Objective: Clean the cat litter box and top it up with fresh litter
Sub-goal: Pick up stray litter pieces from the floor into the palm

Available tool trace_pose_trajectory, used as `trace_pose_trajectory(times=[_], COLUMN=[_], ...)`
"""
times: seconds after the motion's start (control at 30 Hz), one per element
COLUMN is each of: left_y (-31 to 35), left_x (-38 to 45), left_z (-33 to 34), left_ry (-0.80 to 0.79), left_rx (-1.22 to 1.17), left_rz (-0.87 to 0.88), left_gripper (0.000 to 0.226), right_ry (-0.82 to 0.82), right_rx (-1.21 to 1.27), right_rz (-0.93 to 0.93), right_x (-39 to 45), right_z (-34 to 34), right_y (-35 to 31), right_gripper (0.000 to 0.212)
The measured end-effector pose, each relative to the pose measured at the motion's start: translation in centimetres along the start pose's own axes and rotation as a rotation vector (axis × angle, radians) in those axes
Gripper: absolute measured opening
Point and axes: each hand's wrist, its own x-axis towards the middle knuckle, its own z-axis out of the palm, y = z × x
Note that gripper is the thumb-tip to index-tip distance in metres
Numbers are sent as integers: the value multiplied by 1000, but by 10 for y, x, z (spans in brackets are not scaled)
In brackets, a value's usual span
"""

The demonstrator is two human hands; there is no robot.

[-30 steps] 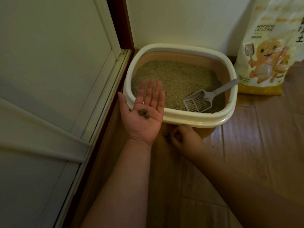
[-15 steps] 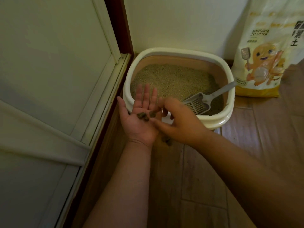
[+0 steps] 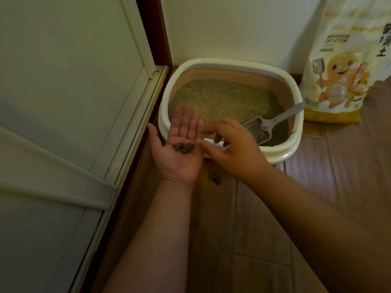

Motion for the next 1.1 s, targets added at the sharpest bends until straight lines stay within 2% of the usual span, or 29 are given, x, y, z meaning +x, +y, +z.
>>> trace_pose_trajectory(times=[0.07, 0.2, 0.27, 0.33, 0.43, 0.5, 0.6, 0.97, 1.1], left_y=[2, 3, 2, 1, -1, -2, -4, -9, -10], left_x=[-1, 0, 0, 1, 0, 0, 1, 0, 0], left_z=[1, 4, 5, 4, 4, 2, 2, 4, 4], left_ry=[15, 35, 31, 34, 31, 43, 34, 29, 30], left_rx=[-10, -39, -44, -49, -50, -54, -56, -38, -36], left_rz=[14, 32, 25, 11, -4, -12, -24, -31, -23], left_gripper=[76, 74, 74, 76, 76, 75, 75, 76, 77], right_ry=[50, 3, -85, -269, -494, -542, -641, -540, -537], right_rx=[-9, 10, -2, -43, -178, -251, -370, -400, -463], right_rz=[23, 212, 253, 303, 353, 413, 487, 508, 452], right_x=[-3, -18, -27, -37, -53, -62, -75, -85, -77], right_z=[1, 11, 18, 28, 46, 57, 69, 68, 56], right_y=[4, 16, 24, 38, 60, 70, 77, 81, 72], right_gripper=[18, 24, 13, 7, 28, 45, 54, 37, 20])
